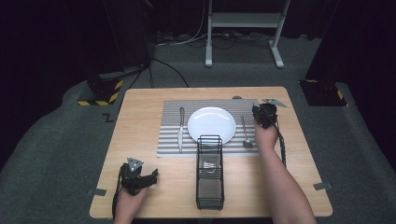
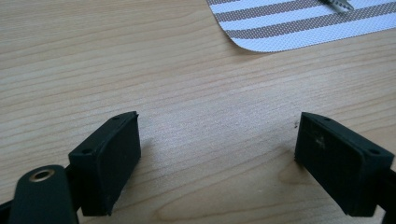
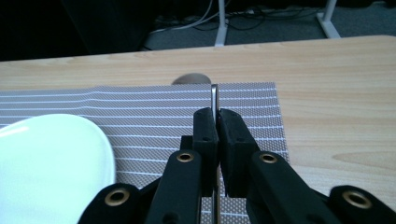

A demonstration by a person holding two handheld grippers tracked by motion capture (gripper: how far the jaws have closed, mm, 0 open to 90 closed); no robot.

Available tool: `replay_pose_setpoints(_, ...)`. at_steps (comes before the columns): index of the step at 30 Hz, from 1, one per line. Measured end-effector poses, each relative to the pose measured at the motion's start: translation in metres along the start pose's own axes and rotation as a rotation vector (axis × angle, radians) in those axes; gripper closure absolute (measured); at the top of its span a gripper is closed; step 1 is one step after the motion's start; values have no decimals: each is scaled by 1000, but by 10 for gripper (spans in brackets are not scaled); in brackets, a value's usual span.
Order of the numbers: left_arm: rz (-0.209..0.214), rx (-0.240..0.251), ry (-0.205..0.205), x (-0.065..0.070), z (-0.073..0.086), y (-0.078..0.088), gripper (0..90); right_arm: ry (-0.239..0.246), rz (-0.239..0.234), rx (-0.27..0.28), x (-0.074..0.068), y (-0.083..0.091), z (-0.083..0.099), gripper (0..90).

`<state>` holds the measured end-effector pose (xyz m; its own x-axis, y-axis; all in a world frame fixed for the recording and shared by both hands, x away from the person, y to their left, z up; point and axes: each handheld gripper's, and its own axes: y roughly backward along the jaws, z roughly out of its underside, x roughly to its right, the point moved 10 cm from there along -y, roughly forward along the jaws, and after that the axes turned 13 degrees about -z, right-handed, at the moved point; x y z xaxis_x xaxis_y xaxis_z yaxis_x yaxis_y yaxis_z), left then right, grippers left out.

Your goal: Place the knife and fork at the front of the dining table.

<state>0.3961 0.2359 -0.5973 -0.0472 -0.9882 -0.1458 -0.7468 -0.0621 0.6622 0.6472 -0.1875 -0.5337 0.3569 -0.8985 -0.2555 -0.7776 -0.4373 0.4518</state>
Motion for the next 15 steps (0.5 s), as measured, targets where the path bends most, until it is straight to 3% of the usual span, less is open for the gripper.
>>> replay_pose_setpoints(10,3,1,-1,0,0,0,144,-8,-3,-48,5,-7,5,850)
replay_pose_setpoints(15,6,1,-5,0,0,0,144,-29,-2,-58,7,-6,6,808)
